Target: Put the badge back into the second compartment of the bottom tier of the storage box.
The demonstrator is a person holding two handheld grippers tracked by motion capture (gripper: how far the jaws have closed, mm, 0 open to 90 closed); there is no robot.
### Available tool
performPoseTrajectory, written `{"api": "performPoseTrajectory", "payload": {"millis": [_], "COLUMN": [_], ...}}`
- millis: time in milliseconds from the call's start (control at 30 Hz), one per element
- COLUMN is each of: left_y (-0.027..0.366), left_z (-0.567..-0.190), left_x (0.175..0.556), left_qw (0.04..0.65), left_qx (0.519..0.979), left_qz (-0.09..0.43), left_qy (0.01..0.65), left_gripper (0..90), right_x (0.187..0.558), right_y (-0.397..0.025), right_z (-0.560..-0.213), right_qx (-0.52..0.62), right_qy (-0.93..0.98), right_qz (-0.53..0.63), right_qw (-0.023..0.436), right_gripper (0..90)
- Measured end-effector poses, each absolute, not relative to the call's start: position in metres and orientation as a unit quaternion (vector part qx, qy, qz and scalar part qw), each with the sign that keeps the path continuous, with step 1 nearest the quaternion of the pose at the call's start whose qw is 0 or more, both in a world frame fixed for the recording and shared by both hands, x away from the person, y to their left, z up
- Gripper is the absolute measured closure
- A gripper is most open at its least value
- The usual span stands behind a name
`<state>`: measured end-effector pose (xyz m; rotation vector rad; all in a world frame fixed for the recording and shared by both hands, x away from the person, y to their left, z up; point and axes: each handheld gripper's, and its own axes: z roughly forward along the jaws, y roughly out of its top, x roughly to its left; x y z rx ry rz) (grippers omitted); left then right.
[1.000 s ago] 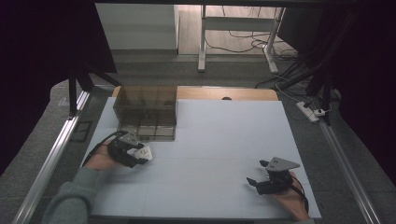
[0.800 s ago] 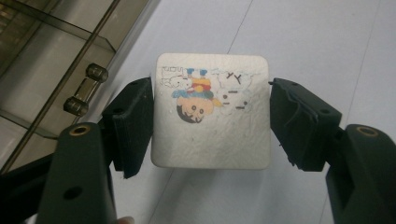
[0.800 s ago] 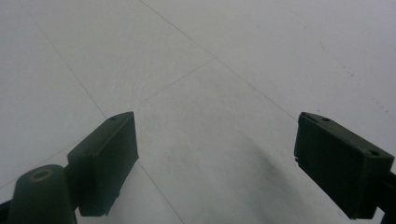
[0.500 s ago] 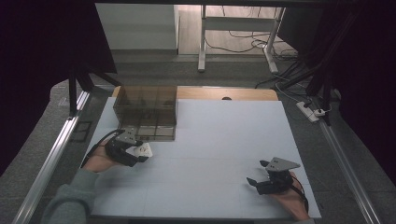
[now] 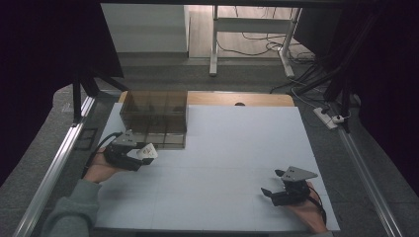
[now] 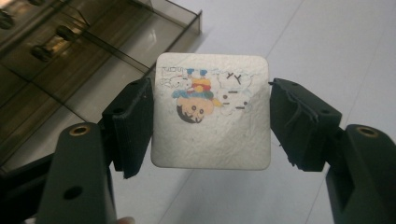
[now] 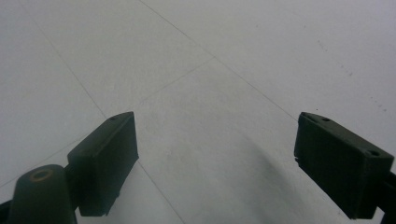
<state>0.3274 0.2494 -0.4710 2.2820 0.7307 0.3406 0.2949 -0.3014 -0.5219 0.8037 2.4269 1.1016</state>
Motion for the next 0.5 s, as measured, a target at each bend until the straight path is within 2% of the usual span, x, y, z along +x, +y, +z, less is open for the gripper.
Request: {"api": "performPoseTrajectory", "payload": {"millis": [500], "left_y": [0.26], "left_z": [-0.457], "left_x": [0.323], "left_qw": [0.383], "left_qx": [0.855], "left_qz": [0.154], "left_qy": [0.315], "left_gripper": [33.2], "right_x": [0.295], "right_y": [-0.301], "right_z": [-0.522], "right_qx": [0.285], "right_qy": [0.859], "right_qz": [0.385], "right_qw": [0.178], "right_gripper": [13.9]}}
